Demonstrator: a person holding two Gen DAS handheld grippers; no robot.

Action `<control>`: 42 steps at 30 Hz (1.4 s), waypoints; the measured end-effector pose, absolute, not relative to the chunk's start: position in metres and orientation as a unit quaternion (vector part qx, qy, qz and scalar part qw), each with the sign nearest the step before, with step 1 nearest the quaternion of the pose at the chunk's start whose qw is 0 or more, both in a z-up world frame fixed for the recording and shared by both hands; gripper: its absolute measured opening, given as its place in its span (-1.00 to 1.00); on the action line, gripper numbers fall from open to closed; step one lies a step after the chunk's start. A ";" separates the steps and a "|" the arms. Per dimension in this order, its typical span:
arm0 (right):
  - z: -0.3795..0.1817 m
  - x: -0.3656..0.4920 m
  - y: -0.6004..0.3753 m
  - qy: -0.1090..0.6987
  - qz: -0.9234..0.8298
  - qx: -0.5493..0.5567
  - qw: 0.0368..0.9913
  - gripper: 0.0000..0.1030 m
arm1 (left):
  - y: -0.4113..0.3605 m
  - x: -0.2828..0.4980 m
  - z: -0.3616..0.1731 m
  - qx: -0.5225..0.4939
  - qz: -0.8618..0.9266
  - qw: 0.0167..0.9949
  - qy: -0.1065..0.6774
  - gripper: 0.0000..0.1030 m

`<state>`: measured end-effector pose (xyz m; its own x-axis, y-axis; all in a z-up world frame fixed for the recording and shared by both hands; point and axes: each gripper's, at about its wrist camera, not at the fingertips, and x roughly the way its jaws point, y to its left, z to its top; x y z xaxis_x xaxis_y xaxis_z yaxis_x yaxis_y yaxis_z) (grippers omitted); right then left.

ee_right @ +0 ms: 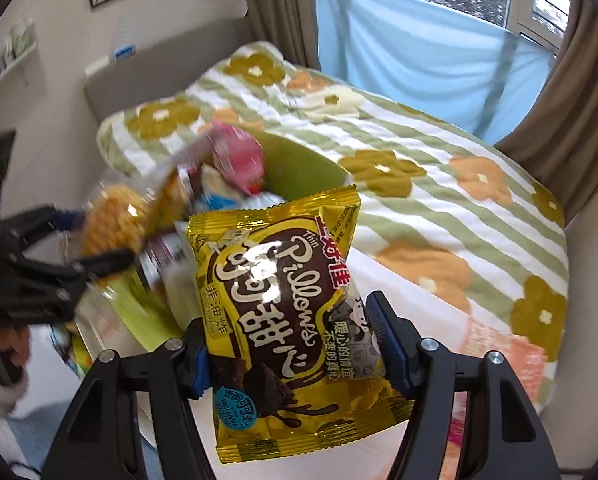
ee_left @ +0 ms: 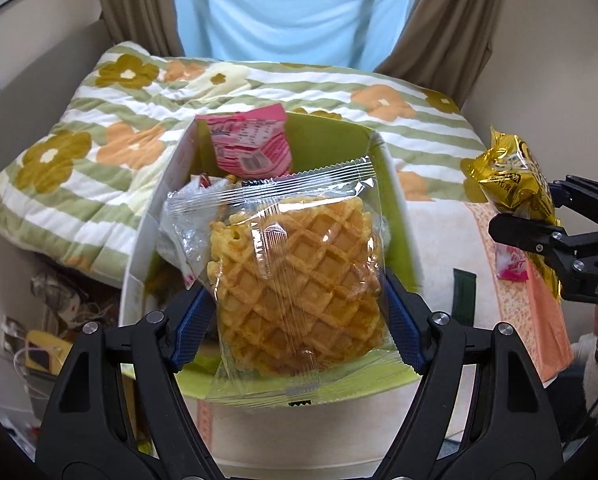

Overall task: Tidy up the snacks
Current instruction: 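Carry both packets over the box and open both tools to drop them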

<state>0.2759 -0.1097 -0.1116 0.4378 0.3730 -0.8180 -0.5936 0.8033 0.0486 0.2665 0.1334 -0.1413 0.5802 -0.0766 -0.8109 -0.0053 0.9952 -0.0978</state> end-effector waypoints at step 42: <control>-0.151 0.230 -0.022 0.421 0.172 0.033 0.890 0.99 | 0.220 0.266 -0.170 -0.089 -0.094 0.864 0.487 0.99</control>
<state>0.2304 -0.0220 -0.1510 0.5857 0.3345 -0.7383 -0.2792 0.9384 0.2037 0.2663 0.2204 -0.1696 0.5074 -0.2483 -0.8251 0.0752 0.9667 -0.2447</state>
